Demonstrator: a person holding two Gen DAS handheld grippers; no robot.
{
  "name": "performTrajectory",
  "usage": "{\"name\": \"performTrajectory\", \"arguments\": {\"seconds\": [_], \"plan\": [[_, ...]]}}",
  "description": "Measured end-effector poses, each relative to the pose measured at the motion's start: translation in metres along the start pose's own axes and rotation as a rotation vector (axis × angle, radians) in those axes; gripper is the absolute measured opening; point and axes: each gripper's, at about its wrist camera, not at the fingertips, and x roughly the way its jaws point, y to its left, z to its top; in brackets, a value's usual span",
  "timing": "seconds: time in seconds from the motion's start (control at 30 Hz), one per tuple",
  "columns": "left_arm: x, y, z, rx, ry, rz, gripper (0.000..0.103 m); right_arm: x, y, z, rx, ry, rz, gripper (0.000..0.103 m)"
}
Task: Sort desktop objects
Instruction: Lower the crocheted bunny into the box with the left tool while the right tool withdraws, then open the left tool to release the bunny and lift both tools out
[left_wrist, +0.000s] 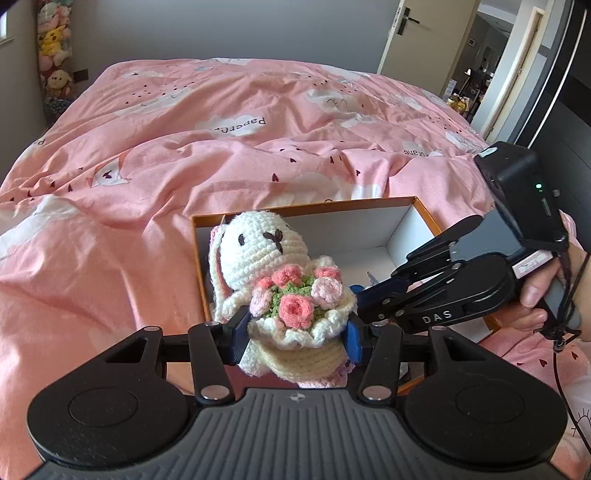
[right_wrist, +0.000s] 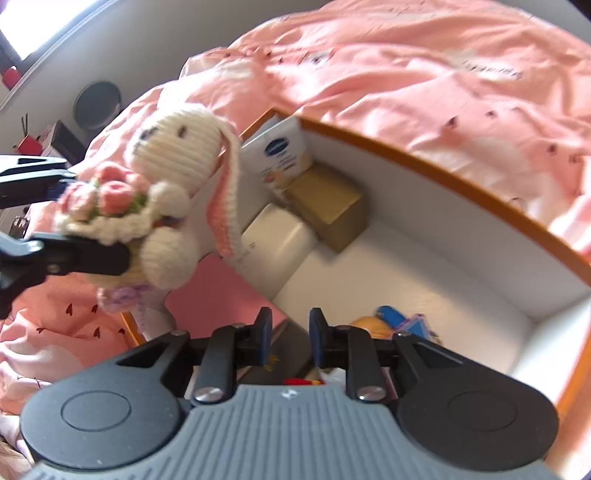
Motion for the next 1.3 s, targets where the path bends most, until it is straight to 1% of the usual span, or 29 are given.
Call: {"name": "performTrajectory", "arguments": {"seconds": [0.07, 0.13, 0.17, 0.23, 0.3, 0.47, 0.63, 0.97, 1.03, 1.17, 1.3], "plan": [[0.011, -0.006, 0.006, 0.023, 0.002, -0.024, 0.058, -0.015, -0.007, -0.005, 0.011, -0.043, -0.052, 0.026], [0.027, -0.013, 0.011, 0.045, 0.015, -0.053, 0.058, -0.028, -0.014, -0.013, 0.031, -0.088, -0.115, 0.033], [0.034, -0.016, 0.013, 0.055, 0.024, -0.063, 0.058, -0.031, -0.017, -0.016, 0.040, -0.105, -0.141, 0.034], [0.051, -0.022, 0.016, 0.069, 0.049, -0.072, 0.058, -0.033, -0.024, -0.021, 0.058, -0.132, -0.191, 0.035], [0.066, -0.024, 0.019, 0.069, 0.075, -0.069, 0.058, -0.036, -0.032, -0.027, 0.078, -0.149, -0.217, 0.036], [0.095, -0.025, 0.020, 0.090, 0.126, -0.052, 0.058, -0.038, -0.038, -0.036, 0.109, -0.182, -0.203, 0.037], [0.117, -0.026, 0.020, 0.125, 0.202, -0.001, 0.058, -0.032, -0.041, -0.041, 0.122, -0.192, -0.198, 0.040], [0.139, -0.037, 0.021, 0.235, 0.256, 0.036, 0.058, -0.019, -0.042, -0.045, 0.136, -0.184, -0.172, 0.040], [0.147, -0.036, 0.020, 0.235, 0.283, 0.039, 0.058, -0.018, -0.042, -0.046, 0.135, -0.181, -0.168, 0.040], [0.155, -0.034, 0.016, 0.232, 0.307, 0.041, 0.058, -0.013, -0.041, -0.046, 0.133, -0.171, -0.168, 0.040], [0.158, -0.029, 0.015, 0.205, 0.308, 0.026, 0.059, -0.003, -0.042, -0.045, 0.133, -0.142, -0.185, 0.040]]}}
